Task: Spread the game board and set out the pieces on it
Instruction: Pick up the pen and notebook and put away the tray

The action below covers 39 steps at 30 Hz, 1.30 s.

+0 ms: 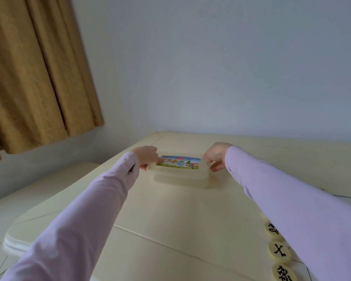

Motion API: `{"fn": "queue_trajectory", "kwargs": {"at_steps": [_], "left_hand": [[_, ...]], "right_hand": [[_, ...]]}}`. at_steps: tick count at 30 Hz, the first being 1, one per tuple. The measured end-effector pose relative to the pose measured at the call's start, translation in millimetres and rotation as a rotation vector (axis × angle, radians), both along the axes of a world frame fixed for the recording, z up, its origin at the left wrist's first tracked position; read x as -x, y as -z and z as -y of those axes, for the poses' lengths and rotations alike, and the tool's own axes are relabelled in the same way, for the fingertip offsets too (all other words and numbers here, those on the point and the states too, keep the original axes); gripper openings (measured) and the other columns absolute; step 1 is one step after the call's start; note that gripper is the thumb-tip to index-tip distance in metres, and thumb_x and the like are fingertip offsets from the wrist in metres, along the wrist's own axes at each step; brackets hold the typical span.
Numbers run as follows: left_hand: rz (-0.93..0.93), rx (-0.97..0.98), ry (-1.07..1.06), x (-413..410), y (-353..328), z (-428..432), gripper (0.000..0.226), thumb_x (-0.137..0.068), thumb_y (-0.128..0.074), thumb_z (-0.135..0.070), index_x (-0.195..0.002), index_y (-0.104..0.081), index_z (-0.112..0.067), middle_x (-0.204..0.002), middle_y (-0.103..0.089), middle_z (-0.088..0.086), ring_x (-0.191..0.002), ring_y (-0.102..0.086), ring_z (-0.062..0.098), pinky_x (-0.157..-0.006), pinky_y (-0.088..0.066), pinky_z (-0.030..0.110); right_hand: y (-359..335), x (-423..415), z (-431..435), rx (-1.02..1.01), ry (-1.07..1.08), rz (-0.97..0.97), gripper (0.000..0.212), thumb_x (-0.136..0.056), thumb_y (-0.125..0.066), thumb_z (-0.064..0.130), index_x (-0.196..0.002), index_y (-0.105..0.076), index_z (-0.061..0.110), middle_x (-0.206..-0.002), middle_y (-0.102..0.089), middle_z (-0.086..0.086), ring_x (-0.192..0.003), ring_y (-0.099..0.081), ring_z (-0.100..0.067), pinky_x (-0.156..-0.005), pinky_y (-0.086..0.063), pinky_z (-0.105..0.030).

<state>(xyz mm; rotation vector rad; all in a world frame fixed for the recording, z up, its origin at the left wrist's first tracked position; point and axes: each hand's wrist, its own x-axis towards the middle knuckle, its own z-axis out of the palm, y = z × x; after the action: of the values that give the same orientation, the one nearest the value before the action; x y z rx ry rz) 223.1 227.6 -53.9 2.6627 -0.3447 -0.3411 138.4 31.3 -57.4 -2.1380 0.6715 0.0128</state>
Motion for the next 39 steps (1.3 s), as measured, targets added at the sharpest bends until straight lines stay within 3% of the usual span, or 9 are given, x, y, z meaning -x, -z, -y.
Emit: {"fn": "queue_trajectory", "kwargs": {"at_steps": [8,16,19,23,26,28,30,34,39], "left_hand": [[0.011,0.121,0.023,-5.8,6.5,2.8,0.046,-0.092,-0.055,-0.040,-0.135,-0.047,-0.029,-0.130,-0.051,0.002,-0.115,-0.056,0.028,-0.092,-0.049,0.036],[-0.012,0.122,0.013,-9.7,8.5,4.2,0.048,-0.091,-0.058,-0.036,-0.136,-0.048,-0.024,-0.132,-0.051,0.005,-0.115,-0.056,0.029,-0.100,-0.047,0.039],[-0.036,0.087,0.001,-6.7,8.0,3.2,0.047,-0.091,-0.057,-0.040,-0.132,-0.048,-0.019,-0.127,-0.057,0.009,-0.103,-0.062,0.032,-0.091,-0.049,0.037],[-0.069,0.043,0.013,-1.1,3.5,-1.6,0.038,-0.091,-0.056,-0.040,-0.121,-0.048,-0.017,-0.113,-0.054,0.008,-0.070,-0.052,0.026,-0.071,-0.044,0.028],[-0.197,0.150,-0.028,2.2,5.1,-7.5,0.040,-0.087,-0.063,-0.038,-0.119,-0.056,-0.014,-0.101,-0.053,0.008,-0.060,-0.046,0.021,-0.050,-0.041,0.022],[-0.256,0.201,-0.071,5.1,6.9,-10.8,0.041,-0.084,-0.067,-0.037,-0.113,-0.061,-0.008,-0.091,-0.055,0.008,-0.059,-0.048,0.020,-0.046,-0.044,0.021],[-0.285,0.267,-0.105,12.1,8.6,-10.8,0.033,-0.085,-0.069,-0.033,-0.100,-0.061,-0.005,-0.081,-0.052,0.007,-0.054,-0.049,0.018,-0.042,-0.045,0.021],[-0.277,0.465,-0.201,23.8,12.5,-3.7,0.023,-0.089,-0.065,-0.021,-0.084,-0.051,-0.004,-0.071,-0.044,0.009,-0.035,-0.048,0.016,-0.038,-0.049,0.021],[-0.199,0.770,-0.298,14.6,20.3,6.7,0.018,-0.092,-0.053,-0.002,-0.076,-0.048,-0.007,-0.074,-0.053,0.008,-0.033,-0.058,0.010,-0.051,-0.057,0.028]], "right_hand": [[10.3,-14.3,7.2,-0.071,0.022,0.026,0.014,-0.084,-0.068,0.015,-0.087,-0.056,0.008,-0.080,-0.058,-0.008,-0.077,-0.058,-0.021,-0.093,-0.053,-0.037],[11.3,-14.1,8.4,-0.003,-0.007,0.005,0.019,-0.087,-0.065,0.016,-0.077,-0.051,0.008,-0.071,-0.054,-0.009,-0.073,-0.053,-0.024,-0.094,-0.052,-0.040],[3.7,-5.0,0.9,0.137,-0.018,-0.026,0.025,-0.090,-0.060,0.021,-0.078,-0.050,0.002,-0.059,-0.057,-0.010,-0.057,-0.055,-0.026,-0.076,-0.053,-0.035],[-8.3,15.1,-3.0,-0.062,-0.069,-0.140,0.064,-0.085,-0.069,0.027,-0.136,-0.036,0.003,-0.136,-0.042,-0.015,-0.052,-0.056,-0.022,-0.074,-0.052,-0.033],[-10.9,28.8,-5.7,-0.176,-0.088,-0.172,0.080,-0.084,-0.071,0.024,-0.146,-0.023,0.005,-0.154,-0.024,-0.014,-0.038,-0.062,-0.022,-0.064,-0.056,-0.025],[-7.4,28.4,-3.8,-0.253,-0.045,-0.130,0.079,-0.085,-0.069,0.020,-0.146,-0.022,0.002,-0.153,-0.025,-0.015,-0.056,-0.069,-0.024,-0.061,-0.057,-0.019],[2.7,20.9,0.5,-0.291,0.007,-0.062,0.073,-0.084,-0.071,0.018,-0.141,-0.030,-0.001,-0.149,-0.033,-0.015,-0.083,-0.067,-0.028,-0.090,-0.053,-0.028],[9.6,13.1,-0.1,-0.199,0.084,0.147,0.021,-0.082,-0.071,0.010,-0.090,-0.054,0.000,-0.108,-0.056,-0.014,-0.093,-0.063,-0.029,-0.092,-0.053,-0.039],[0.7,-6.2,-20.1,-0.464,-0.021,0.239,0.042,-0.091,-0.052,-0.003,-0.133,-0.043,-0.004,-0.130,-0.047,-0.019,-0.123,-0.050,-0.037,-0.100,-0.046,-0.047]]}}
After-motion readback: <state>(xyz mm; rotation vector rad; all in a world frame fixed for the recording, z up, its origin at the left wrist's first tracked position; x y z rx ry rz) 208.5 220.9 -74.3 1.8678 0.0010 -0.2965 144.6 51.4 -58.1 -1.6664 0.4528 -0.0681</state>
